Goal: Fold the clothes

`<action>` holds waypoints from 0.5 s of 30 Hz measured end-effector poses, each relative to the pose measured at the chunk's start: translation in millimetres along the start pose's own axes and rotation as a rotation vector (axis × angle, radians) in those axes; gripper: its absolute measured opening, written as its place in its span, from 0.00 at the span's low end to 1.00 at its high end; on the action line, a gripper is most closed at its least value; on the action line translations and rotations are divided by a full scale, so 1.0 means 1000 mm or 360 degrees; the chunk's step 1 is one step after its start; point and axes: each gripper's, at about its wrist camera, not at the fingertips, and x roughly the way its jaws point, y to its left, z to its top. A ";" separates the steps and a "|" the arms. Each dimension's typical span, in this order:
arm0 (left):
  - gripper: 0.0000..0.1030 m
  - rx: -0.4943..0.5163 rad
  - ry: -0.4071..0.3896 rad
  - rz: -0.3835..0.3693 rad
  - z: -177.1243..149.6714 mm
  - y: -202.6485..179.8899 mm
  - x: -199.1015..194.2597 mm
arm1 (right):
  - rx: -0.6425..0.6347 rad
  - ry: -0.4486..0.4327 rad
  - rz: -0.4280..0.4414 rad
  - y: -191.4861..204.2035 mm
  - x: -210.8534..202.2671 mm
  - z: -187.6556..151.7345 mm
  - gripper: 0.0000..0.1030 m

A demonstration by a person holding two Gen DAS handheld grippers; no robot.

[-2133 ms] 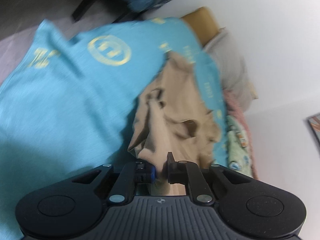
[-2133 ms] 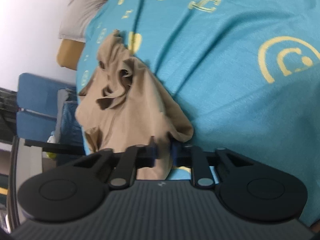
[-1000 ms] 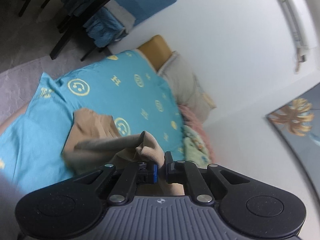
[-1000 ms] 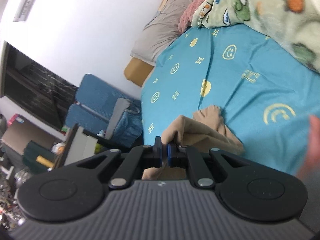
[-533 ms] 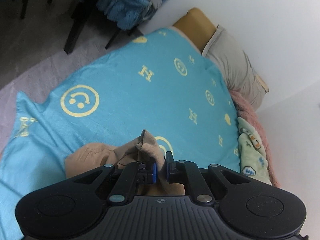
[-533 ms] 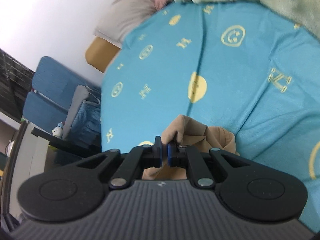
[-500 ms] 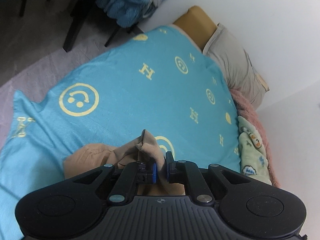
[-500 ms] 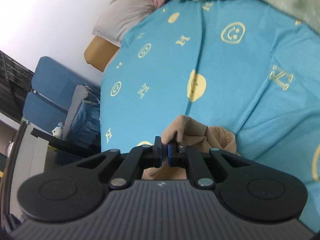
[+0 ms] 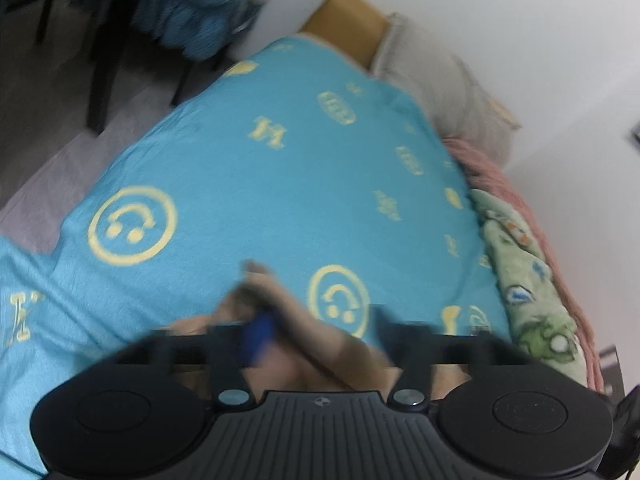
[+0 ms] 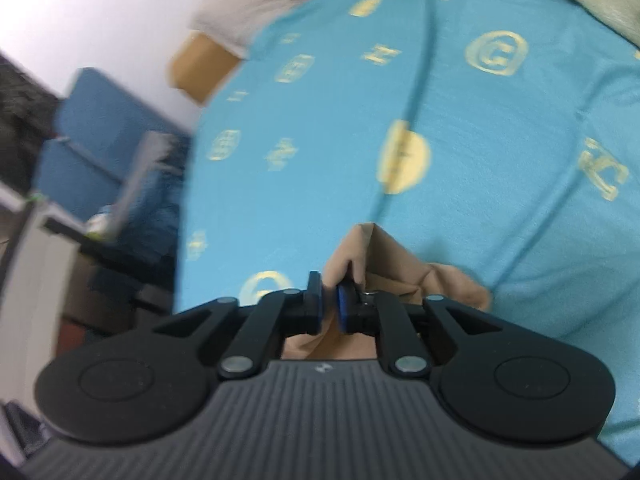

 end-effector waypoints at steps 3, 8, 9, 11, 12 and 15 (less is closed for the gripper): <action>0.94 0.0227 -0.0074 0.0024 -0.010 -0.023 -0.022 | -0.0118 -0.0076 0.0112 0.014 -0.022 -0.007 0.84; 0.95 0.0439 -0.0076 0.0023 -0.035 -0.041 -0.030 | -0.0292 -0.0117 0.0211 0.030 -0.043 -0.021 0.84; 0.95 0.0465 -0.0072 0.0031 -0.040 -0.042 -0.029 | -0.0325 -0.0085 0.0216 0.030 -0.040 -0.022 0.83; 0.95 0.0516 -0.0053 0.0086 -0.049 -0.042 -0.020 | -0.0406 -0.0033 0.0185 0.031 -0.028 -0.025 0.83; 0.95 0.0542 -0.0041 0.0110 -0.052 -0.040 -0.015 | -0.0453 -0.0020 0.0145 0.031 -0.020 -0.026 0.83; 0.95 0.0613 0.0006 0.0197 -0.059 -0.035 0.006 | -0.0585 0.0018 0.0031 0.029 0.005 -0.031 0.75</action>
